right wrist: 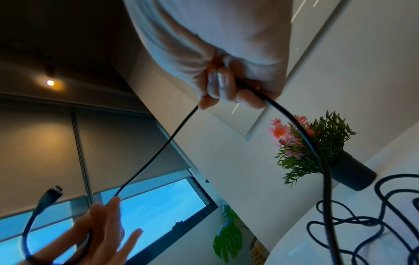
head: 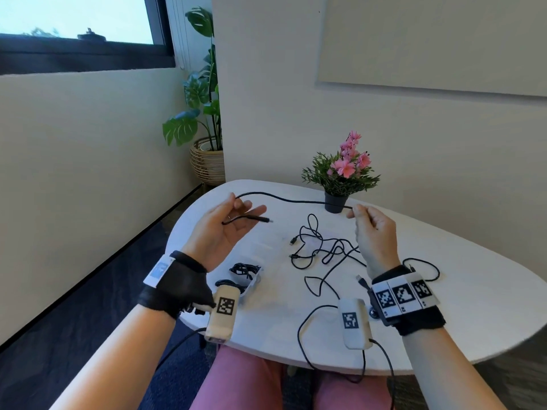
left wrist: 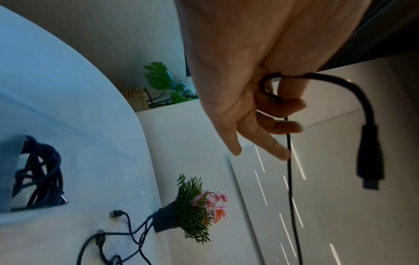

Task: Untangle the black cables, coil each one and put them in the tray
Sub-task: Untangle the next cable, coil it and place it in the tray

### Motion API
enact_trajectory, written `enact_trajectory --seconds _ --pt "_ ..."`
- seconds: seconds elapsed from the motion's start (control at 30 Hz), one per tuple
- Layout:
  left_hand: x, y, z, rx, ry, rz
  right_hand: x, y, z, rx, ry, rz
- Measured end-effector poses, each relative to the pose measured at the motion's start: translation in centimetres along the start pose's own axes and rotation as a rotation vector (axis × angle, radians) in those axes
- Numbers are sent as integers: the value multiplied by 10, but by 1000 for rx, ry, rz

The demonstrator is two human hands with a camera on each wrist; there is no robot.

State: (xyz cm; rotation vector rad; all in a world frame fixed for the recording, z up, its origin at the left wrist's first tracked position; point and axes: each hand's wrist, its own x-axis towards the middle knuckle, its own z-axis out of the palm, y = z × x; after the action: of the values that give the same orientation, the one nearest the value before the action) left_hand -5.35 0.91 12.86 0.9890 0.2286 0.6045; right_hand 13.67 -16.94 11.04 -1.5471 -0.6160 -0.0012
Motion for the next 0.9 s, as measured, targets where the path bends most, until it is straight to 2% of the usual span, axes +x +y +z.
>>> enact_trajectory --seconds 0.17,0.23,0.33,0.43,0.6,0.67,0.73,0.8,0.9 --pt "-2 6 -4 -17 13 -84 15 3 -17 69 170 9" --pt "-2 6 -9 8 12 -116 18 7 -25 72 176 -2" --pt "1 1 -9 -93 37 -49 12 11 -23 12 109 -18" --pt "6 1 -2 -239 79 55 -4 6 -16 -63 -105 42" --pt "14 18 1 -442 110 178 -42 8 -7 -239 -675 85" --pt "14 18 3 -503 151 192 -54 13 -2 -230 -807 67" --pt "14 16 3 -547 195 188 -61 14 0 -198 -873 58" --pt "15 14 1 -436 270 168 -65 9 -1 -189 -954 25" --pt "15 15 2 28 375 187 -66 -7 -4 -191 -1048 -40"
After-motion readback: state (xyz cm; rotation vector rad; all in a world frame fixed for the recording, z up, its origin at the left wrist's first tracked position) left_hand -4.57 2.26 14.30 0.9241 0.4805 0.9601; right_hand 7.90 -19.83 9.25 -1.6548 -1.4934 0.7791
